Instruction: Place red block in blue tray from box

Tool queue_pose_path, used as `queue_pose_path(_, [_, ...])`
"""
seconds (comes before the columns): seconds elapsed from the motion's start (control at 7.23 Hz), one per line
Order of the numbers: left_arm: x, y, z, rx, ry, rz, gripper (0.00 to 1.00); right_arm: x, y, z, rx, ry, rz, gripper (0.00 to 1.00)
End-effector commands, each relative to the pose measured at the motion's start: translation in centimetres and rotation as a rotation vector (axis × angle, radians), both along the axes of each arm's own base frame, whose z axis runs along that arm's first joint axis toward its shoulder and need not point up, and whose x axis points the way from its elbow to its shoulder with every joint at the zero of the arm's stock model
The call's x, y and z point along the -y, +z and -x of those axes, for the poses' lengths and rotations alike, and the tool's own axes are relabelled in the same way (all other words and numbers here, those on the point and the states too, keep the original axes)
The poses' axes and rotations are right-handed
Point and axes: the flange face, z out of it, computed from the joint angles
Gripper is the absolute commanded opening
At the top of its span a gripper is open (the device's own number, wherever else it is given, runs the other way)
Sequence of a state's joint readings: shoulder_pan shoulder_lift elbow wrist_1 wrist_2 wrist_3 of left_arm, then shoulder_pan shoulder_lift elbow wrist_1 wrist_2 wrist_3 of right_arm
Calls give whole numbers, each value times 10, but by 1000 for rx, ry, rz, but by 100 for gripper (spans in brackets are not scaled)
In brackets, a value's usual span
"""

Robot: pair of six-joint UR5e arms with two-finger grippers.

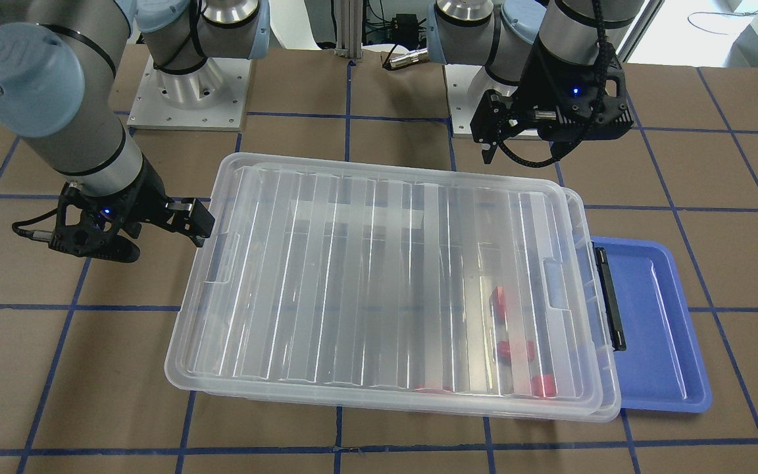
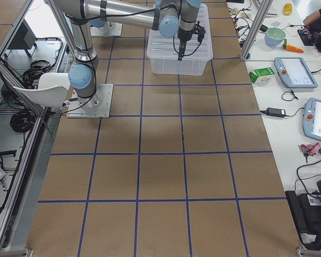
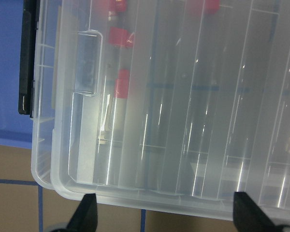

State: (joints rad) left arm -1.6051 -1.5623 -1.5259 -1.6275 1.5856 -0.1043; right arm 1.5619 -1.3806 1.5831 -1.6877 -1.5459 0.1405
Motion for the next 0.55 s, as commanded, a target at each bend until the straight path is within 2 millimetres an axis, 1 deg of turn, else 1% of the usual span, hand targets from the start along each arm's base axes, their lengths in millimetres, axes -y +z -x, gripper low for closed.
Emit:
queue_pose_path(0.0, [1, 0, -1, -1, 2, 0, 100, 5, -11, -2, 9, 1, -15, 100])
queue_pose_path(0.28, [1, 0, -2, 7, 4, 0, 100, 11, -29, -1, 10, 18, -47, 100])
queue_pose_path(0.42, [1, -1, -2, 7, 2, -3, 100, 15, -34, -1, 10, 18, -43, 100])
